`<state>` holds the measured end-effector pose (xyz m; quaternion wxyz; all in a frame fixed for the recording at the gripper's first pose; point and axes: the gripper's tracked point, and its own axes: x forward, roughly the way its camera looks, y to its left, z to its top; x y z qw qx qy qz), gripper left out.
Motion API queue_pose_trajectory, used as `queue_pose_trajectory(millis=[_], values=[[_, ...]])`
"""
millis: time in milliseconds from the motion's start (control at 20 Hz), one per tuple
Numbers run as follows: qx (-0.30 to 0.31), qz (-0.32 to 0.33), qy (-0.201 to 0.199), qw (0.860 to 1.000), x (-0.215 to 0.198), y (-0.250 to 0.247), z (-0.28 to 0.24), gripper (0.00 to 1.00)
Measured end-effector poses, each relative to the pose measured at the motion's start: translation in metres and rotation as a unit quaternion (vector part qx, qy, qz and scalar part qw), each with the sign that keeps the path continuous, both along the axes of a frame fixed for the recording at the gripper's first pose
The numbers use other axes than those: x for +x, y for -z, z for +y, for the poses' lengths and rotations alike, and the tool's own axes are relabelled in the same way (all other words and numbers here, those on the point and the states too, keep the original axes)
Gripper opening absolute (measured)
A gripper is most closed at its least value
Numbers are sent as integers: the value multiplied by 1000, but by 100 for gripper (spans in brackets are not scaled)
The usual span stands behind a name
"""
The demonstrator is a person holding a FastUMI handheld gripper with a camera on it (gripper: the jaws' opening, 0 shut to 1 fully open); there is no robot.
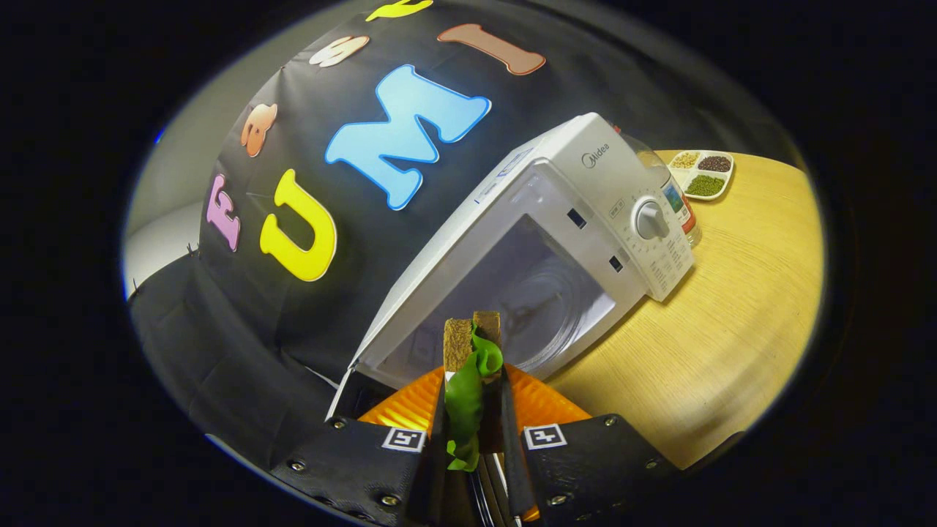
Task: Open the microwave, put the food inside, and close the microwave door.
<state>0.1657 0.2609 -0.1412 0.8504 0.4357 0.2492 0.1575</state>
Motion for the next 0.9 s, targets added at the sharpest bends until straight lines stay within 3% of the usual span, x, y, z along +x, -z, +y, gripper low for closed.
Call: queue_pose_trajectory(millis=[600, 900], values=[[32, 24, 48, 998, 83, 53, 31, 34], [-20, 24, 50, 998, 98, 78, 34, 37]])
